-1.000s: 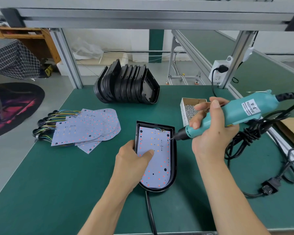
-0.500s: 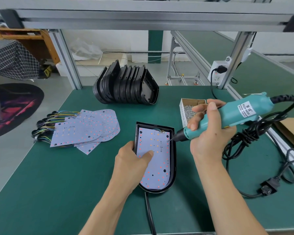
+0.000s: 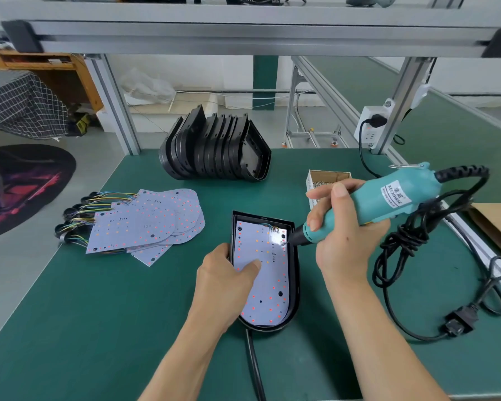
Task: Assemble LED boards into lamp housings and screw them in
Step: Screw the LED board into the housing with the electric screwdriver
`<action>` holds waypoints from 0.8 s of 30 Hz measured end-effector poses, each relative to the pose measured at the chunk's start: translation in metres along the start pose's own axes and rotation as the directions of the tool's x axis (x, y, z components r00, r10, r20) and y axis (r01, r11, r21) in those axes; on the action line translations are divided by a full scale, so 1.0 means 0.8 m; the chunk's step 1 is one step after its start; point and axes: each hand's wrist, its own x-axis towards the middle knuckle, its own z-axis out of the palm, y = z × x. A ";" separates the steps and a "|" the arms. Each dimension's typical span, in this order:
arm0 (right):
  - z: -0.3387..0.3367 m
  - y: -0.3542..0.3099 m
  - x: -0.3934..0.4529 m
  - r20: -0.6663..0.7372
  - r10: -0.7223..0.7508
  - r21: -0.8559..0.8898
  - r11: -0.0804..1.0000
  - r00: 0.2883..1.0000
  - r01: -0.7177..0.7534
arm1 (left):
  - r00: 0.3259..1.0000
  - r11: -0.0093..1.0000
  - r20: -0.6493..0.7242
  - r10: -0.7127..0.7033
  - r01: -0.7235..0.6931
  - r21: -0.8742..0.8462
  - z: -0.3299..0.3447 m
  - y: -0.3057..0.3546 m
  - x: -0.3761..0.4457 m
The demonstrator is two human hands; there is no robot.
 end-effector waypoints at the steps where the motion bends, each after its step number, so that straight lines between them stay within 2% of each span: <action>1: 0.000 0.000 0.000 -0.003 0.002 0.000 1.000 1.000 -0.002 | 1.000 1.000 -0.002 -0.001 0.001 -0.002 0.000 0.000 0.000; 24: -0.001 0.003 0.000 -0.051 0.007 -0.013 1.000 0.999 -0.008 | 1.000 1.000 -0.017 -0.002 0.002 0.010 0.002 -0.005 0.002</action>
